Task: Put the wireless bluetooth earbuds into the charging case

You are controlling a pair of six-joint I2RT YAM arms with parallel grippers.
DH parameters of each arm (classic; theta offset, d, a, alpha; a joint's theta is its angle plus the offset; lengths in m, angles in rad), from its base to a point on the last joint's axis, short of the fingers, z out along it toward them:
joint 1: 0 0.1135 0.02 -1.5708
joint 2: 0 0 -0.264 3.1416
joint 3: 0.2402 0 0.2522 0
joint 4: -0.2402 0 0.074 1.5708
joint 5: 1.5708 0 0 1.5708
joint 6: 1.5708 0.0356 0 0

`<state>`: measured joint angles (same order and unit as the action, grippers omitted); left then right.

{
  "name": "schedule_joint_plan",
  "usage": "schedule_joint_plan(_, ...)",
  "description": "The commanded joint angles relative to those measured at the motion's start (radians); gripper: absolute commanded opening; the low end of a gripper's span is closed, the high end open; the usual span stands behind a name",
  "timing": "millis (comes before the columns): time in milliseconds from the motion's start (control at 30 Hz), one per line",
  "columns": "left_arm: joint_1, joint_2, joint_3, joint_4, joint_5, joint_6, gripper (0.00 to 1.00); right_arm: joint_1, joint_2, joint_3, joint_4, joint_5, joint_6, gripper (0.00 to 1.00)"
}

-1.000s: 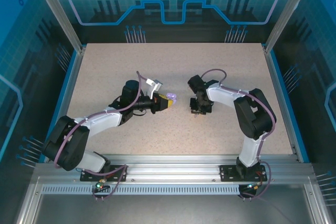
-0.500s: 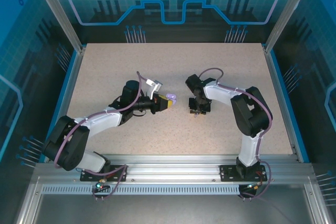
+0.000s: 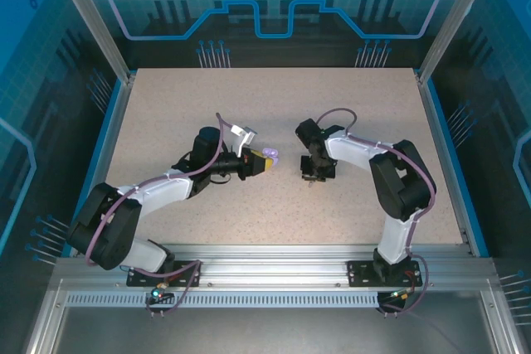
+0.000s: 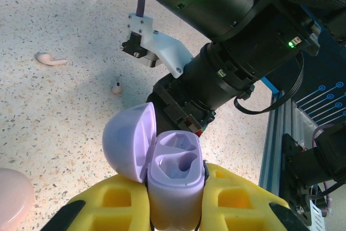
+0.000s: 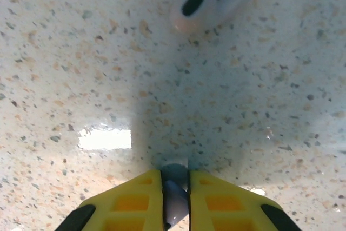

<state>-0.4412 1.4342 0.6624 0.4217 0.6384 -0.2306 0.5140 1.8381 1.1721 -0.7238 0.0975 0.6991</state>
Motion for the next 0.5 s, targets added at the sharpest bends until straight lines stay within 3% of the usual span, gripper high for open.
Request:
schedule_joint_plan(0,0.001,0.007,-0.002,0.001,-0.009,0.007,0.09,-0.017,-0.055,-0.018,-0.004,0.006,0.01,0.14)
schedule_joint_plan(233,-0.029,0.061,0.012,0.013,-0.005,0.003,0.09,-0.03,-0.091,-0.029,0.013,-0.024,0.005,0.14)
schedule_joint_plan(467,-0.034,0.074,0.017,0.03,-0.009,-0.009,0.09,-0.032,-0.001,0.012,-0.025,-0.027,-0.021,0.15)
